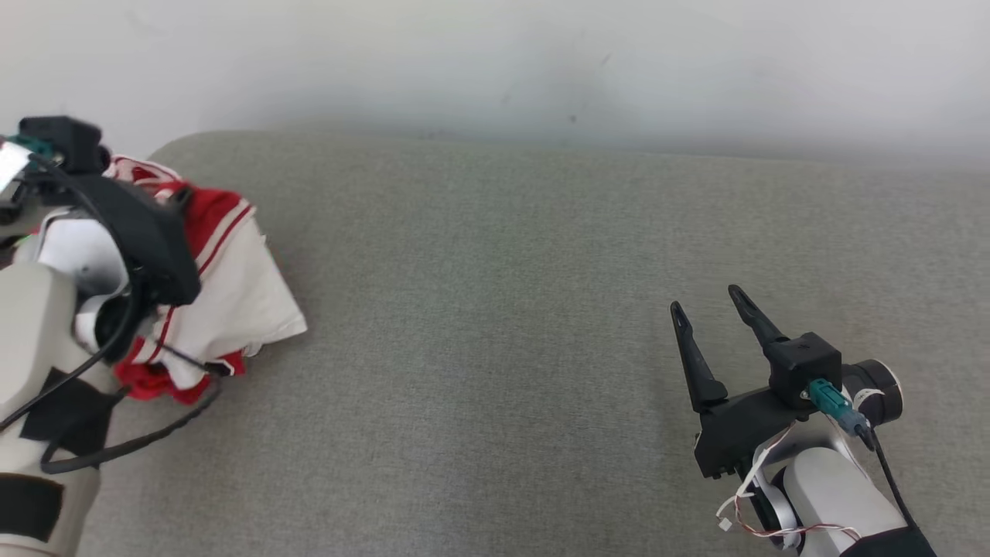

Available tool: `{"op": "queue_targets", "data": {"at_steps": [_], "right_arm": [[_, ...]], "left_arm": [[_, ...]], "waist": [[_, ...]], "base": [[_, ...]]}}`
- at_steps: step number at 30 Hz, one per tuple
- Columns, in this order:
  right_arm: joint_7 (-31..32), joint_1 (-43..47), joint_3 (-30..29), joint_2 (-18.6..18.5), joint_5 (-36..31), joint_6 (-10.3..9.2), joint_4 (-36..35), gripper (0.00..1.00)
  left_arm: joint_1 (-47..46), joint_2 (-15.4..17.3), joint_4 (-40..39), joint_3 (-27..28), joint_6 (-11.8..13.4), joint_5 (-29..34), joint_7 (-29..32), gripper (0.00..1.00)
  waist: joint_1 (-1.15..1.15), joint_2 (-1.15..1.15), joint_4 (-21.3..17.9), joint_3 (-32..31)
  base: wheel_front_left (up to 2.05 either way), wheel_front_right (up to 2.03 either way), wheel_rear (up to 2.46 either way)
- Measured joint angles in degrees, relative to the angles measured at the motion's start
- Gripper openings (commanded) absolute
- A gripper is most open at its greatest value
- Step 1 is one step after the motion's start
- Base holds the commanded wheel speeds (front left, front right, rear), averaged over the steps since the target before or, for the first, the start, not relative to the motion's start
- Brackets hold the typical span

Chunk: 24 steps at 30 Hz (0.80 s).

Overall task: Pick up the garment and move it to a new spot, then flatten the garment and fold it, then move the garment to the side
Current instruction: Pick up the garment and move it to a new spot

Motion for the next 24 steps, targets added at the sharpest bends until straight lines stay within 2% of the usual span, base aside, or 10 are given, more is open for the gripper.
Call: {"op": "queue_targets", "data": {"at_steps": [7,15,19,24], "right_arm": [[-0.5,0.5,-0.3,1.2,1.5,0.00,1.3,1.00],[-1.0,1.8,-0.9,1.5,1.5,0.00,1.7,1.00],[-1.4,2.5,-1.3,1.4,1.7,-0.02,1.6,1.00],[-1.5,2.8,-1.7,1.4,2.0,-0.05,1.4,1.00]], "left_arm": [[0.0,-1.7,-8.7,-5.0,0.0,-4.6,-3.4,0.00],[0.9,-2.4,-18.7,-11.0,0.0,-8.9,-5.3,0.00],[2.0,-3.0,-22.1,-14.0,0.0,-9.2,-5.8,0.00],[3.0,-6.0,-26.4,-17.2,0.0,-11.1,-6.3,0.00]], "waist": [[0.00,0.00,-2.9,-1.7],[0.00,0.00,-8.6,-3.0],[0.00,0.00,-11.5,-3.1],[0.00,0.00,-15.0,-2.9]], "base": [[0.00,0.00,0.00],[0.00,0.00,0.00],[0.00,0.00,0.00],[0.00,0.00,0.00]]}}
